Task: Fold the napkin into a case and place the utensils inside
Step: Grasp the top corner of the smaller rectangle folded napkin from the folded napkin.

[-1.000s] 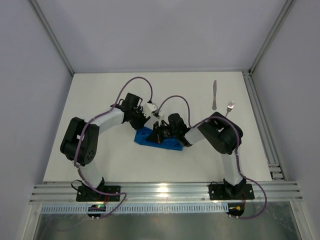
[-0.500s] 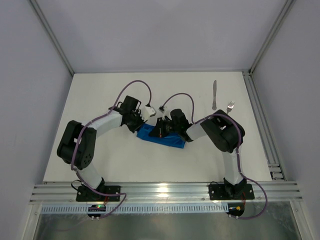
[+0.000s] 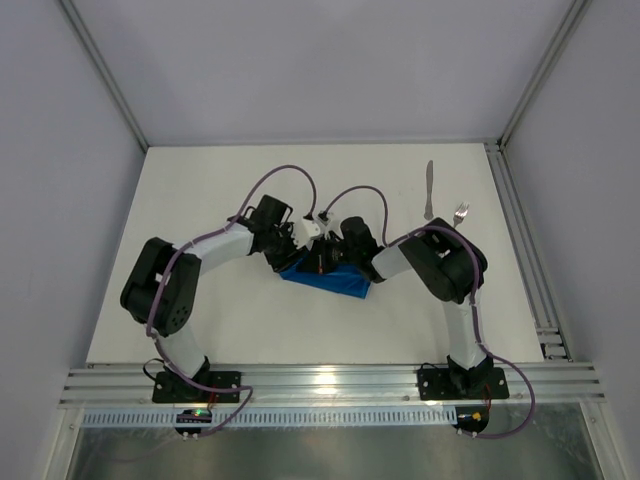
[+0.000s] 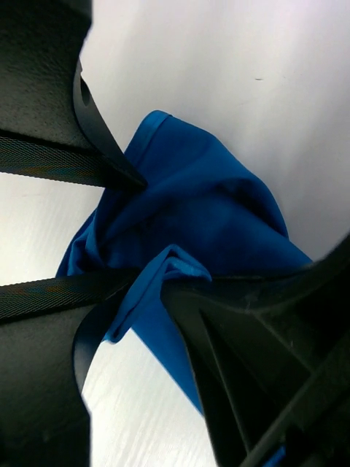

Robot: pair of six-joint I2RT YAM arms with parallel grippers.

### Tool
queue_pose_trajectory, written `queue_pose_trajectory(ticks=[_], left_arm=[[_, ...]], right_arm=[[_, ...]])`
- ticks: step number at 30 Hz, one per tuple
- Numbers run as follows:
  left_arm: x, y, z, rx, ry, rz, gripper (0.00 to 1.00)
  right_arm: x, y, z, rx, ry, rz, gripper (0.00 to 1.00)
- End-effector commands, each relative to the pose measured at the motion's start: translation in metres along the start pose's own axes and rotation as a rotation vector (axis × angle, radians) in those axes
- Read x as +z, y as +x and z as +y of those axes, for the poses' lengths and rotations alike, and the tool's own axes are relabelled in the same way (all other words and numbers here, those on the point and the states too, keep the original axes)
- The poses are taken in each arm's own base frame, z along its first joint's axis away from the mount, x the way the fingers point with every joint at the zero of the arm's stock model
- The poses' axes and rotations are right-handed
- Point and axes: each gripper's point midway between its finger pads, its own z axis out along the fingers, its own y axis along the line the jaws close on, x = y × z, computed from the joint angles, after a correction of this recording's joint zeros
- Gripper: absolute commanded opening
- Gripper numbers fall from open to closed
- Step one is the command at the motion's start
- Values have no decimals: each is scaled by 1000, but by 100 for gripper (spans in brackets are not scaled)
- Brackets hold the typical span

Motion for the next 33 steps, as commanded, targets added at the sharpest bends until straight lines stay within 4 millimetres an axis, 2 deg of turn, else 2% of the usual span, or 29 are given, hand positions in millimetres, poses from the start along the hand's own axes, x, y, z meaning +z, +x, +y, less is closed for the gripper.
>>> queue_pose_trajectory(ticks=[1, 3, 7, 10, 12, 14, 19, 24, 29, 32, 33], left_arm=[[4, -13, 25, 41, -96, -28, 49], [2, -18, 31, 46, -119, -41, 48], [-6, -23, 25, 33, -95, -68, 42], [-24, -31, 32, -48, -121, -121, 40], [-34, -35, 39, -58, -151, -144, 41], [-36, -36, 41, -24, -157, -141, 46], [-19, -31, 32, 12, -77, -100, 48], [-8, -37, 31, 58, -77, -97, 49], [14, -23, 25, 43, -25, -31, 48], [16, -18, 26, 36, -47, -21, 43], [15, -18, 32, 20, -81, -20, 34]], right_arm=[[3, 11, -14, 21, 29, 33, 4], [4, 13, -12, 18, 20, 41, 4], [3, 13, -12, 11, 19, 46, 4], [3, 14, -12, 6, 19, 54, 4], [3, 15, -13, 3, 19, 57, 4], [3, 17, -14, 2, 16, 61, 4], [1, 20, -12, -10, 3, 73, 4], [1, 21, -9, -11, -18, 80, 4], [1, 20, -8, -7, -20, 76, 4], [2, 18, -6, -4, -25, 69, 4], [3, 17, -5, -4, -30, 70, 4]])
